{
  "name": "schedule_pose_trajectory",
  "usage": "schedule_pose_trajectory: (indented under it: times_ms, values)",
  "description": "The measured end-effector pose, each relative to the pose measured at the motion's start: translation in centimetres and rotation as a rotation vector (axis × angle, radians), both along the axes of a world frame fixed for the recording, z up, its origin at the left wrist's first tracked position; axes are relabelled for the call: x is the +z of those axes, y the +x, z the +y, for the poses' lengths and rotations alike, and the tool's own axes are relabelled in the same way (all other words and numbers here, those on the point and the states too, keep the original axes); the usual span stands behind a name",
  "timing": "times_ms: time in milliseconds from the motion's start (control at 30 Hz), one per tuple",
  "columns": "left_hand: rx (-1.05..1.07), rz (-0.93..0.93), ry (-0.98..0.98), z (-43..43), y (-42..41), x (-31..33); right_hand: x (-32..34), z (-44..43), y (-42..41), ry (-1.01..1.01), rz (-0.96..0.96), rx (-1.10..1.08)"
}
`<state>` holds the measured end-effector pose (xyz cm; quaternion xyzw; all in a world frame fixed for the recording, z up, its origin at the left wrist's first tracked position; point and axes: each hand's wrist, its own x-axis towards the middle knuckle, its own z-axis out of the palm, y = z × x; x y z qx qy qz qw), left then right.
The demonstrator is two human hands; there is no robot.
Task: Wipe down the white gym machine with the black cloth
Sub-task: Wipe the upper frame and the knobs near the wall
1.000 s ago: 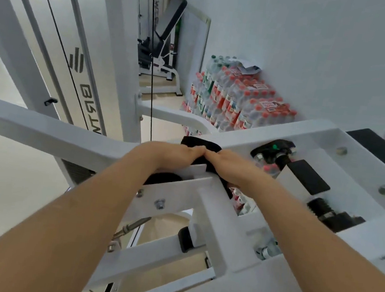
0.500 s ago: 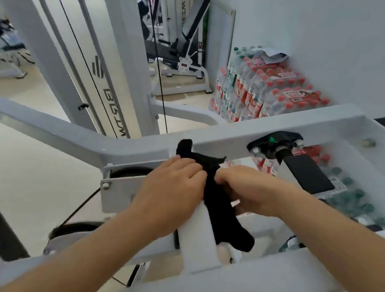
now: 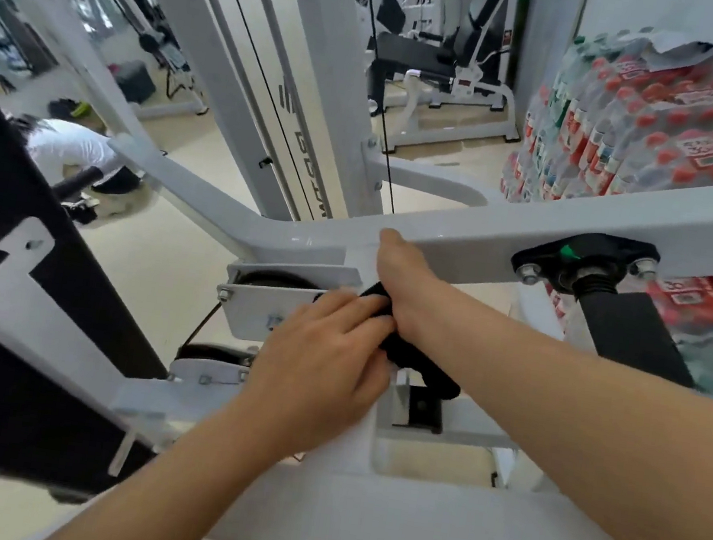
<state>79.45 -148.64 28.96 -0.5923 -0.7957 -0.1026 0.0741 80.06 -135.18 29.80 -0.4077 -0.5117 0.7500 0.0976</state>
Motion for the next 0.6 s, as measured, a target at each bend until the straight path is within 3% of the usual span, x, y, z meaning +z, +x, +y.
schedule_pose_trajectory:
  times_ms: [100, 333, 433, 600]
  values:
    - [0.0, -0.012, -0.04, 0.1, -0.4, 0.0, -0.6, -0.5, 0.9, -0.002, -0.003, 0.054]
    - [-0.091, -0.456, 0.138, -5.4, 1.3, 1.0, -0.3, -5.6, 8.9, 0.38, -0.229, 0.543]
    - [-0.104, -0.546, 0.146, -6.1, 1.9, 1.0, 0.2, -5.4, 11.3, 0.374, -0.204, 0.72]
    - [0.021, -0.516, 0.203, -3.5, 1.1, 0.1, -1.7, -5.4, 7.6, 0.202, -0.124, 0.372]
